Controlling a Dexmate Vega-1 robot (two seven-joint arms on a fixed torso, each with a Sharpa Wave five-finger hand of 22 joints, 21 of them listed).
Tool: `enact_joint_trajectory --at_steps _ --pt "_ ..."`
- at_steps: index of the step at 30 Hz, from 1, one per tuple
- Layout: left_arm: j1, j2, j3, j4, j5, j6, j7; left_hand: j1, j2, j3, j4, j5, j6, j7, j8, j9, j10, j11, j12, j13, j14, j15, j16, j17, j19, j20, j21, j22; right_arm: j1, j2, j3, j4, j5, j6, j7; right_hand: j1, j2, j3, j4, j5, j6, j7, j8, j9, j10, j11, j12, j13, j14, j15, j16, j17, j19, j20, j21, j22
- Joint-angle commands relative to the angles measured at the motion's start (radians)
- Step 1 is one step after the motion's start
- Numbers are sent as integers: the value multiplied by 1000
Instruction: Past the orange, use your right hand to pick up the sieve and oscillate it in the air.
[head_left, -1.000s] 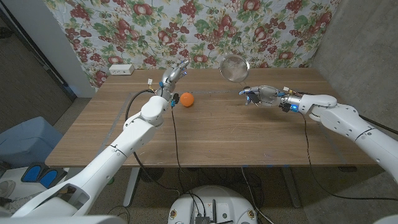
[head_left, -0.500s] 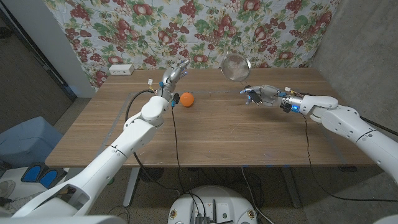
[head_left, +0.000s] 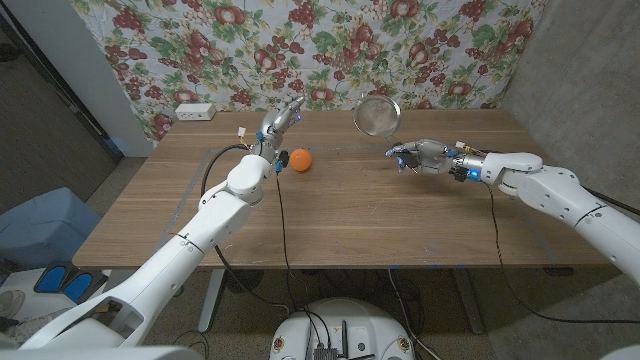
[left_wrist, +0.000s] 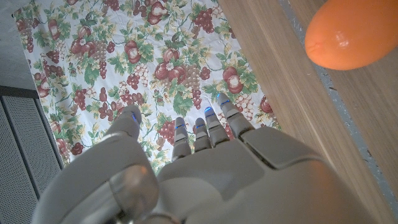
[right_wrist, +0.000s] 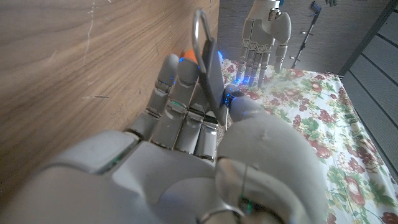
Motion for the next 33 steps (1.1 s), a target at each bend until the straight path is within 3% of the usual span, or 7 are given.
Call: enact_joint_trajectory --at_steps 1,14,33 --pt "1 0 -3 1 -3 -1 0 -12 0 7 -4 -2 6 3 -3 1 0 8 -2 3 -5 0 2 2 -4 0 0 2 78 -15 -67 9 -51 -107 41 54 38 12 -12 -6 57 70 -13 -3 35 -13 -4 -1 98 -76 15 3 32 -134 22 3" --pt "-1 0 -2 3 -2 -1 0 -18 2 11 -7 -3 6 3 -3 1 0 7 -2 3 -9 -1 1 1 -5 -1 0 2 127 -16 -105 31 -80 -163 81 74 37 38 -27 -14 71 102 -37 -15 57 8 -7 -8 138 -75 29 -1 76 -137 55 -2" --pt "-3 -3 -1 9 -6 -4 -3 -26 3 15 -9 -4 4 4 -5 1 0 9 -2 3 -10 0 1 1 -7 -2 0 2 110 -14 -88 26 -79 -134 66 73 32 54 -24 -17 76 100 -52 -21 55 6 -7 9 148 -74 36 1 75 -142 59 -7"
